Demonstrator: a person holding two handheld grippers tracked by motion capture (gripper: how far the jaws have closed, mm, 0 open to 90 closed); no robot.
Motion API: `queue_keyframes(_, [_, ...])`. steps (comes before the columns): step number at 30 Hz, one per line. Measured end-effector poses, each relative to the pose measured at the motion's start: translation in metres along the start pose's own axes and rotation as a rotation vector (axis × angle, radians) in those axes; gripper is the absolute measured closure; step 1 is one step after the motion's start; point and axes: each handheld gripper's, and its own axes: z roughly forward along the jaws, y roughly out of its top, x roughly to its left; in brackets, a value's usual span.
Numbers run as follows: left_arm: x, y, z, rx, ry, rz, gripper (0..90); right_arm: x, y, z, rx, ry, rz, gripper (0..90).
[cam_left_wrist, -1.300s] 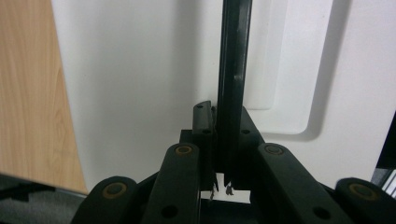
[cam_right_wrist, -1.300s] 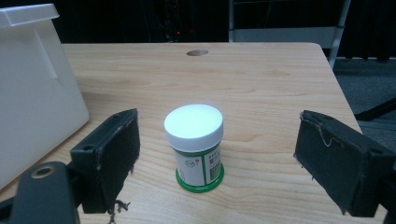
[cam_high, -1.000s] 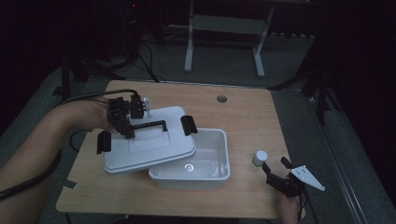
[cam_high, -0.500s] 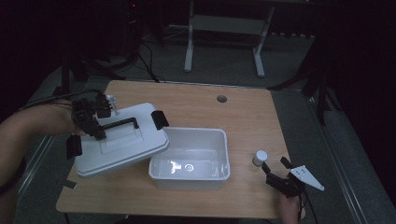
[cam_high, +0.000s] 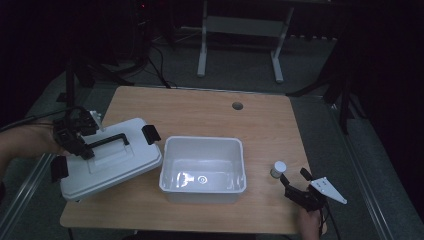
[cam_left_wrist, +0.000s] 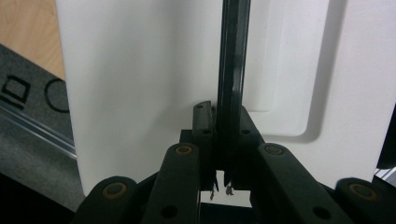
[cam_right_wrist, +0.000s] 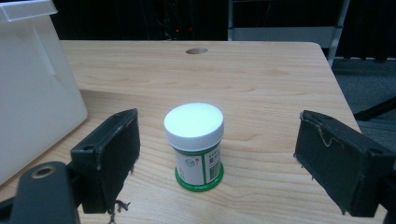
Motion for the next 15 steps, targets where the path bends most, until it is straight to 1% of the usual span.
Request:
queue_keyframes(1, [0.001,-0.002,0.002,0.001,0.006,-0.009,83.4,0.0,0.0,0.0,0.0,0.0,-0.001,13.7])
queue_keyframes(2, [0.003,-0.005,0.004,0.008,0.001,-0.016,83.4,0.0,0.0,0.0,0.002,0.0,-0.001,13.7])
queue_keyframes(5, [0.008,-0.01,0.011,0.01,0.007,-0.041,83.4,0.0,0.0,0.0,0.001,0.0,-0.003,13.7])
queue_keyframes(7, [0.011,-0.012,0.017,0.001,0.037,-0.051,83.4,0.0,0.0,0.0,0.0,0.0,-0.002,13.7])
queue_keyframes(8, [0.012,-0.013,0.021,-0.007,0.035,-0.054,83.4,0.0,0.0,0.0,0.0,0.0,-0.002,13.7])
queue_keyframes(10, [0.015,-0.014,0.029,-0.028,0.052,-0.071,83.4,0.0,0.0,0.0,0.0,0.001,-0.002,13.7])
queue_keyframes(11, [0.017,-0.014,0.034,-0.029,0.039,-0.073,83.4,0.0,0.0,0.0,0.0,0.001,-0.002,13.7])
queue_keyframes(13, [0.019,-0.013,0.044,-0.025,0.031,-0.083,83.4,0.0,0.0,0.0,0.0,0.001,-0.003,13.7])
queue_keyframes(14, [0.019,-0.012,0.048,-0.016,0.023,-0.075,83.4,0.0,0.0,0.0,0.001,0.001,-0.003,13.7])
queue_keyframes(15, [0.02,-0.011,0.053,-0.015,0.028,-0.079,83.4,0.0,0.0,0.0,0.001,0.001,-0.004,13.7])
